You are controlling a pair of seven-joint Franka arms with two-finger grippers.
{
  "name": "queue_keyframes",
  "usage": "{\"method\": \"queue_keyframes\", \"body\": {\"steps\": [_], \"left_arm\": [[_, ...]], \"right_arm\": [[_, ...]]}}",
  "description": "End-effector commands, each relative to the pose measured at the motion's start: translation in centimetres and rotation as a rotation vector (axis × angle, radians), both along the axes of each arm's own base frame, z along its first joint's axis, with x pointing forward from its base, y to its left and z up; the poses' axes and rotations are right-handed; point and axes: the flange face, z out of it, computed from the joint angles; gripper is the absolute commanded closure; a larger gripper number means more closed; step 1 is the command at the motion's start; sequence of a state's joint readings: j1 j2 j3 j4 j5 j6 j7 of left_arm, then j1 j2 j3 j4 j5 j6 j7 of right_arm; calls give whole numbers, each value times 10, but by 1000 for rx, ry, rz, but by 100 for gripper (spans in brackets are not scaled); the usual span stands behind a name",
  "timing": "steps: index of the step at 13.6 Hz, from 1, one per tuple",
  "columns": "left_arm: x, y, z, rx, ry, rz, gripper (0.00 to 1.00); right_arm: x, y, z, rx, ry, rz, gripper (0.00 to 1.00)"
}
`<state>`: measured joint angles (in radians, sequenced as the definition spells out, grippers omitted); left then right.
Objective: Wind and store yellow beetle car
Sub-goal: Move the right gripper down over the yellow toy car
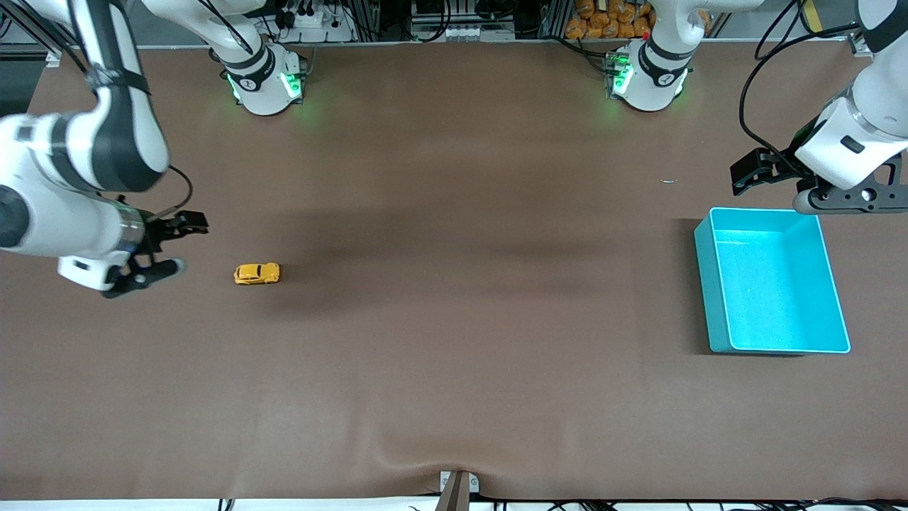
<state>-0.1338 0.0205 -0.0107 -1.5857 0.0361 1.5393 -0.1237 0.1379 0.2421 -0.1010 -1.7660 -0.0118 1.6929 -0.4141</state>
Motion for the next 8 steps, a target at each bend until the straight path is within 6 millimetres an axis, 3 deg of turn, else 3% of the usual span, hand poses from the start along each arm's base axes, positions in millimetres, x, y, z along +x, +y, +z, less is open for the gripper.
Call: {"method": "queue_keyframes", "body": {"steps": [1,4,8], "left_arm": [[3,1,3,23,-19,9,0],[4,-4,5,21,-33,0,0],[4,-4,4,21,-33,0,0]], "right_arm": [[-15,-9,-26,30,-39,138,0],[-32,-9,-79,73,-137,313,0],[-48,-5,-124,99,-212,496,0]]}}
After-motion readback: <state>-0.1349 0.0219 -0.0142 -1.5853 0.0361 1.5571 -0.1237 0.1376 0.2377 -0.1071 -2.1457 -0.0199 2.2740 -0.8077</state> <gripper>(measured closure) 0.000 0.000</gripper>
